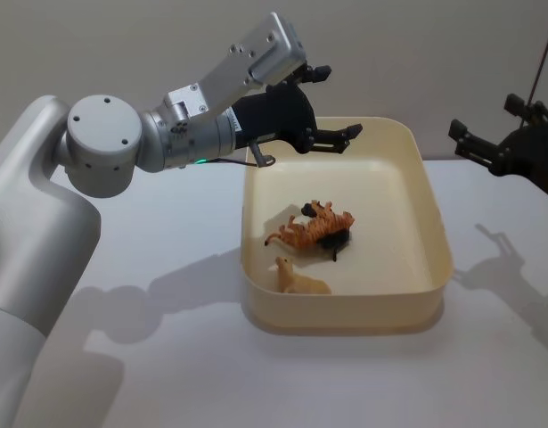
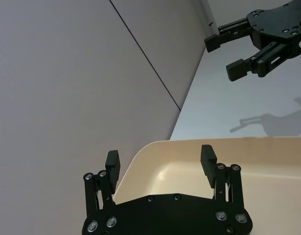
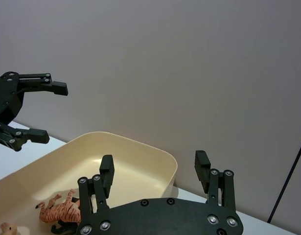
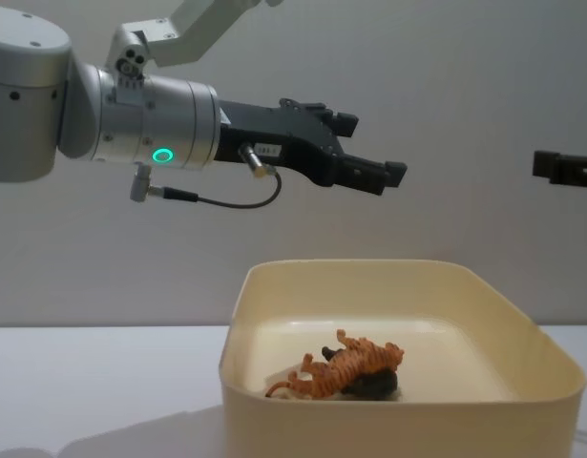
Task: Pick up the toy alternately with two hands and place it into the central storage box.
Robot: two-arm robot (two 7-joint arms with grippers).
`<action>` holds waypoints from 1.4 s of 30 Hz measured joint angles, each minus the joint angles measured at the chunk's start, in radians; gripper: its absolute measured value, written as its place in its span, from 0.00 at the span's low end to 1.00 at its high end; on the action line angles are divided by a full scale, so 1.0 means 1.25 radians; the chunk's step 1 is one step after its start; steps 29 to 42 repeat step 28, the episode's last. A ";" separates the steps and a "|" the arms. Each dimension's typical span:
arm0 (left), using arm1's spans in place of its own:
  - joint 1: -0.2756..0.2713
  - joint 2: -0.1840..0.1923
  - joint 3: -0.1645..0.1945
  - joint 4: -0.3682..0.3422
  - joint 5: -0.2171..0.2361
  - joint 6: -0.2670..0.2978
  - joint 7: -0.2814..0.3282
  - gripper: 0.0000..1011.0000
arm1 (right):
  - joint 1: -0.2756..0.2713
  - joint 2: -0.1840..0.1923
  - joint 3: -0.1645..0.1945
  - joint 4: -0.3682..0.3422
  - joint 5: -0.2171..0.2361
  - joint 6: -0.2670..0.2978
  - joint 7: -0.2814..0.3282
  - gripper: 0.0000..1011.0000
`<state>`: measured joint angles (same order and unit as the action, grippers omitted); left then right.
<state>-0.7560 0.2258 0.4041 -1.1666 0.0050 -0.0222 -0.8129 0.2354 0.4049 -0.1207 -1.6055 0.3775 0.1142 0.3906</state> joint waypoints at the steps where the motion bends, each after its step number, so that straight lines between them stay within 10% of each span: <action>1: 0.000 0.000 0.000 0.000 0.000 0.000 0.000 0.99 | 0.000 0.000 0.000 0.000 0.000 0.000 0.000 0.99; 42: -0.002 -0.001 0.001 0.005 0.003 -0.003 -0.004 0.99 | 0.000 0.000 0.000 0.000 0.000 0.000 0.000 0.99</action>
